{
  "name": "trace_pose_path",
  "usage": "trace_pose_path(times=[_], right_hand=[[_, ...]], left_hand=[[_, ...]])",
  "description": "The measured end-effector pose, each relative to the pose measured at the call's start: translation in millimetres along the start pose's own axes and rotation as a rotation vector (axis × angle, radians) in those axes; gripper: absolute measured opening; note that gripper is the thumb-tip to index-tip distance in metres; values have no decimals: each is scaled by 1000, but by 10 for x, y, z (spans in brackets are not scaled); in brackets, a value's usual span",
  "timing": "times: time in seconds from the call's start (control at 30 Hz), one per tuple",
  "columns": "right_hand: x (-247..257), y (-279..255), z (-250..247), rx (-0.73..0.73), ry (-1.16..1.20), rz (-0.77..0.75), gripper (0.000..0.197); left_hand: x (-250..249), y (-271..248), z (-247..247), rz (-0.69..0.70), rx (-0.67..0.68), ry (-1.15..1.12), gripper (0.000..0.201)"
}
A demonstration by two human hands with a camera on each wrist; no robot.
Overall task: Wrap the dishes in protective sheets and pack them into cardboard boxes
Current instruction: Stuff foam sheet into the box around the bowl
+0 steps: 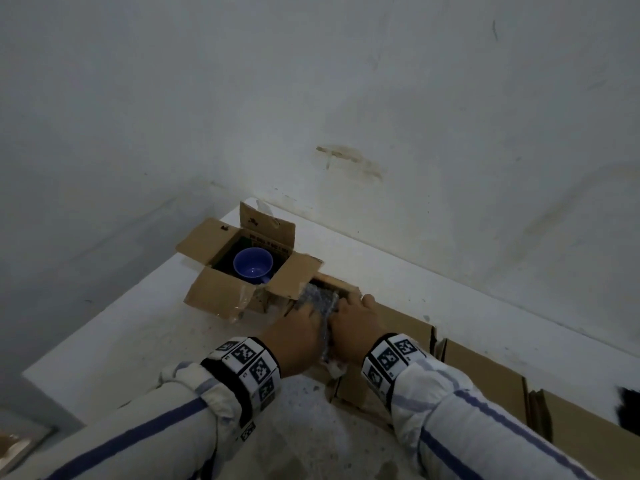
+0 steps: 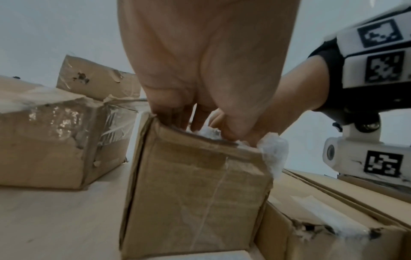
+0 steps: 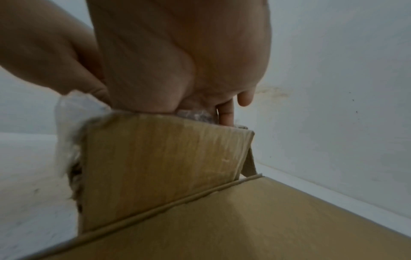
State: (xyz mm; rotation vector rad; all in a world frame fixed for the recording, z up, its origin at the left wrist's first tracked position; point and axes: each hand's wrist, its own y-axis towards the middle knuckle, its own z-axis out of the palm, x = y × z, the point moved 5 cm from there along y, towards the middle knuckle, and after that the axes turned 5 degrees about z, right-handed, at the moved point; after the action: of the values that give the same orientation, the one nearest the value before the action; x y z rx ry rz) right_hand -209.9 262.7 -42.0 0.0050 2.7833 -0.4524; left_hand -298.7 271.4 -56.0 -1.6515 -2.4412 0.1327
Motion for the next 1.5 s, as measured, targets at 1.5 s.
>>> trace_pose_path(times=[1.5], right_hand=[[-54,263,89,158,79,-33,110]], left_hand=[[85,144,-92,-377,102,-371,83]])
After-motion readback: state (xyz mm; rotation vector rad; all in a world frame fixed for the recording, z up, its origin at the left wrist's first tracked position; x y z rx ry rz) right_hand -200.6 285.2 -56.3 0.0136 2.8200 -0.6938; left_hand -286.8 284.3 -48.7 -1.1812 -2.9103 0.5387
